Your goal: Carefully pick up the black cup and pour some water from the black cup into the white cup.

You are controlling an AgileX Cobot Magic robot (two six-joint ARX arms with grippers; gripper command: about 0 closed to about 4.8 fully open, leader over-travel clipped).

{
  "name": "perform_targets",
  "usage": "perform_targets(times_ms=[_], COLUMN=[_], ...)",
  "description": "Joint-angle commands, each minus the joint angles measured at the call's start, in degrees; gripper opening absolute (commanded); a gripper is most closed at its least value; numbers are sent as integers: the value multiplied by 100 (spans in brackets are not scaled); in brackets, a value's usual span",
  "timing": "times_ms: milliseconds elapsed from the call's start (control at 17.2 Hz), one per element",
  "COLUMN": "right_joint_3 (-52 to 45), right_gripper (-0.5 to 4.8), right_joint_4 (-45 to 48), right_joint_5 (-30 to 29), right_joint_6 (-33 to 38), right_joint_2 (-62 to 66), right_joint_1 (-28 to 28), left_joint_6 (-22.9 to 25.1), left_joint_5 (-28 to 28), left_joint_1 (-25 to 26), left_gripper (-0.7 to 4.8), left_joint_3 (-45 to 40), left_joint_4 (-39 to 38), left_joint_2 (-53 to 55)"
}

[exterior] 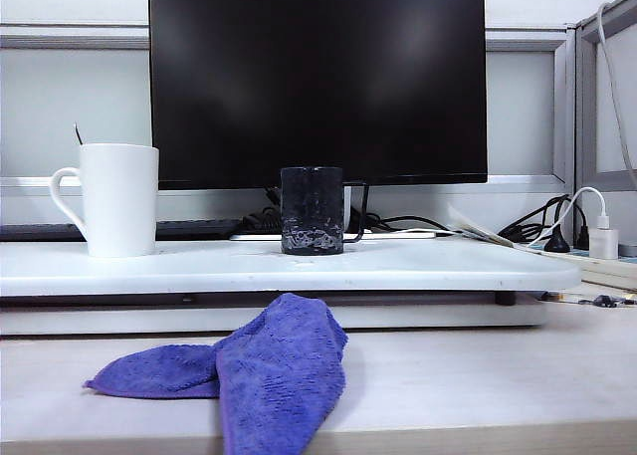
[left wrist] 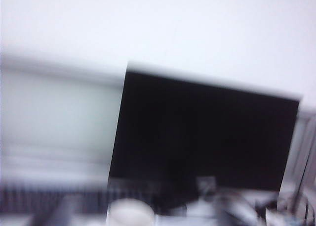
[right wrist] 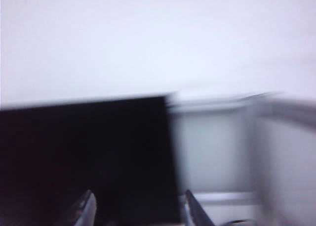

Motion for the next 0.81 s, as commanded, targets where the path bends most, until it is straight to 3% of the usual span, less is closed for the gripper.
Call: perform_targets(times_ms=[58, 232, 348, 464, 522, 638, 812], right_joint_3=[776, 1014, 1108, 1117, 1119, 1119, 1174], right_gripper=[235, 238, 257, 257, 257, 257, 257], right_joint_4=[26, 326, 490, 391, 490, 638, 730], right_joint_5=[-1329, -1373, -1473, -1504, -1705, -2218, -2181], right_joint_6=[57, 48, 39, -411, -461, -374, -444], right_joint_2=[1582, 2531, 3115, 3639, 3974, 4540, 5200], right_joint_1=[262, 557, 734, 966, 984, 992, 1093], left_joint_6=[-162, 483, 470, 514, 577, 1178, 1545], left_joint_5=[669, 737, 885, 1211, 896, 435, -87], left_joint_1=[-103, -350, -426, -634, -872, -1425, -2063], left_gripper=[419, 435, 436, 436, 436, 479, 479], left_joint_3=[315, 315, 363, 616, 699, 933, 1222], left_joint_4=[481, 455, 955, 1019, 1008, 914, 721], left_joint_2=[1209, 2175, 3224, 4013, 4247, 4623, 5209])
